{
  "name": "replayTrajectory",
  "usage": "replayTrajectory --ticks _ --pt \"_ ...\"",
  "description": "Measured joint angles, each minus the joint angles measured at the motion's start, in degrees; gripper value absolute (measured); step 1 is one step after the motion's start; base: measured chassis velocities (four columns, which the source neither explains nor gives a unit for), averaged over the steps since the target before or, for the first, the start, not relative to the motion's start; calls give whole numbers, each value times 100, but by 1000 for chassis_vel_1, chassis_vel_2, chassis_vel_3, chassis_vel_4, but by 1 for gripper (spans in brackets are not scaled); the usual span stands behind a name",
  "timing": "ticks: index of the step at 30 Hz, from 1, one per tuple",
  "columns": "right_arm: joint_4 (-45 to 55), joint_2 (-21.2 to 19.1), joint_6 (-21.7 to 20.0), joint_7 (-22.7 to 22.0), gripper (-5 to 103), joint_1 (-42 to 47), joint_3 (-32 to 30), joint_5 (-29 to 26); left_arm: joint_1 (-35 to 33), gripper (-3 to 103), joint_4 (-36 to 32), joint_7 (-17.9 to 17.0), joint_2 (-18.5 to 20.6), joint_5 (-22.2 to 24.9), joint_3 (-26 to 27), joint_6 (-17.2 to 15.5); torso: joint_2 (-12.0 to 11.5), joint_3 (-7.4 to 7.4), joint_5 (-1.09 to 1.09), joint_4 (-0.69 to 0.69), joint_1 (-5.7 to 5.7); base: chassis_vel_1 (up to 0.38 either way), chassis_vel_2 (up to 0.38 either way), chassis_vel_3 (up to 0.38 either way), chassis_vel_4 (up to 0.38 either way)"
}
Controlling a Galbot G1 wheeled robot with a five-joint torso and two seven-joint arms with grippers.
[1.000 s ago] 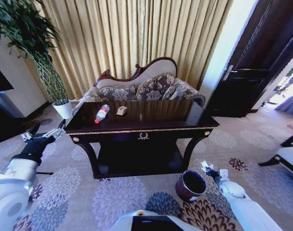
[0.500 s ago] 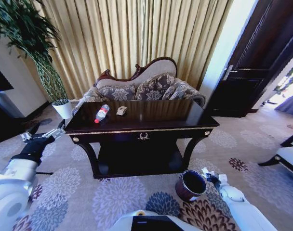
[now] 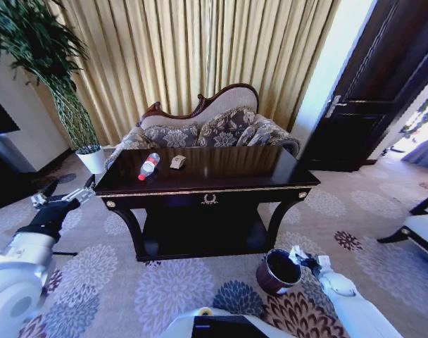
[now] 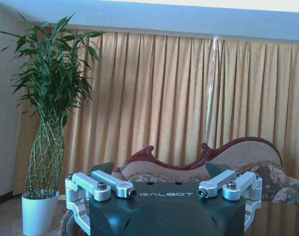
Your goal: Move to the front of the table and place the trash on the table into the trash bin.
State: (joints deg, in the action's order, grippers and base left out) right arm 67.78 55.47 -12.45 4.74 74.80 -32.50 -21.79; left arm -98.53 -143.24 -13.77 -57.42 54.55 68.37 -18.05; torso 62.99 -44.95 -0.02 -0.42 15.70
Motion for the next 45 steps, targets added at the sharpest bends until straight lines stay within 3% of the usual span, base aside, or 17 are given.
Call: replayTrajectory --ticks 1,4,9,26,33,38,42,45 --pt "-2 2 0 -1 70 0 0 0 0 100 0 1 0 0 -1 0 0 0 0 0 0 0 0 0 0" --pt "-22 2 -2 -1 86 -10 1 0 -1 100 0 1 5 2 3 1 0 0 0 0 0 0 0 0 0" --pt "-28 1 -4 1 99 -21 2 -9 -2 100 0 1 15 5 13 0 0 0 0 0 0 0 0 0 0" --pt "-33 4 -5 142 100 -11 -33 -19 -14 100 0 1 17 11 25 0 0 0 1 0 0 0 0 0 0" --pt "186 -2 15 104 100 -17 -155 -447 -13 100 0 1 9 12 27 1 0 0 2 0 0 0 0 0 0" --pt "1368 -170 7 -350 100 125 -469 -1238 1 100 0 0 7 20 38 3 0 0 0 0 0 0 0 0 0" --pt "2192 -235 -39 -540 100 279 -681 -1504 15 100 0 -3 8 25 39 9 0 0 0 1 0 0 0 0 0" --pt "3570 -226 -203 -697 100 485 -1090 -1843 25 100 0 -7 -19 28 32 16 0 0 -1 0 0 0 0 0 0"
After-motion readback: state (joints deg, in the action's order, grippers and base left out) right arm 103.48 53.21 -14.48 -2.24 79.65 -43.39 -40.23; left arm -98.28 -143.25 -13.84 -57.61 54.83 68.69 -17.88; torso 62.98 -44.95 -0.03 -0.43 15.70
